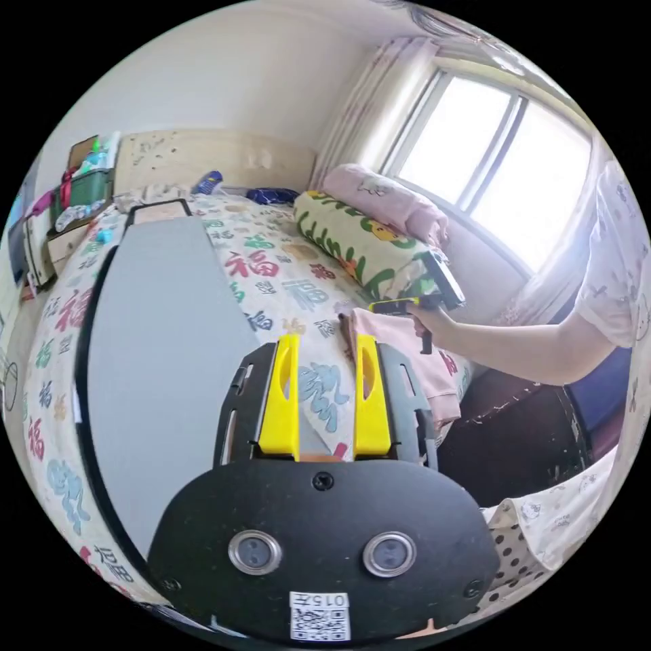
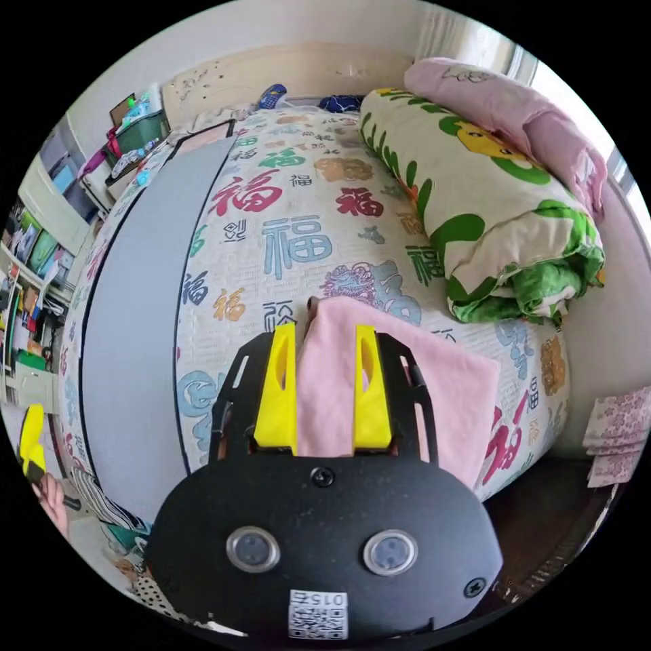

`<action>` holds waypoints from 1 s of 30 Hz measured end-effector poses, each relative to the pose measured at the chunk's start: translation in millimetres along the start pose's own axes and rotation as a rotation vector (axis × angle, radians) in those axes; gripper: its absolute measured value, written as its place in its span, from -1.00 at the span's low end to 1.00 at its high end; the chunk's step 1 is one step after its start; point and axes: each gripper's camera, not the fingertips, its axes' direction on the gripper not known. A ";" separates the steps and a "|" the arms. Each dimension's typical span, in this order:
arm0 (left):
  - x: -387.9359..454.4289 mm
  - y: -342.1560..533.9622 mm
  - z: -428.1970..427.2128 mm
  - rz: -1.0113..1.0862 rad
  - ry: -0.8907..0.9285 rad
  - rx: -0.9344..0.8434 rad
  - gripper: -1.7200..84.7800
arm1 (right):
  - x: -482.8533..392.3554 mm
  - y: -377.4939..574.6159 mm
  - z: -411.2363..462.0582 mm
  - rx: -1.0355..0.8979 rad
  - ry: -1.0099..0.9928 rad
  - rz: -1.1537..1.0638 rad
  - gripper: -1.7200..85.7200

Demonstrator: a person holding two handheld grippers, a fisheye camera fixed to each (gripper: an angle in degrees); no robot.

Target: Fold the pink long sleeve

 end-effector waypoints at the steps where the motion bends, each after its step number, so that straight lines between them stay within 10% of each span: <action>1: 0.7 -7.4 18.1 -0.001 0.013 -0.015 -0.69 | 1.2 -9.1 2.0 -0.007 -0.010 0.009 -0.65; 7: -5.0 -71.2 162.8 -0.109 0.203 -0.057 -0.71 | -0.3 -54.8 -6.0 -0.103 -0.017 0.106 -0.74; 21: 51.6 -133.6 527.3 0.231 0.149 -0.428 -0.66 | 149.6 110.0 -323.1 0.107 -0.314 0.484 -0.96; 30: 70.7 -83.1 590.5 0.293 0.008 -0.534 -0.76 | 138.0 152.7 -450.5 0.188 -0.368 0.492 -0.96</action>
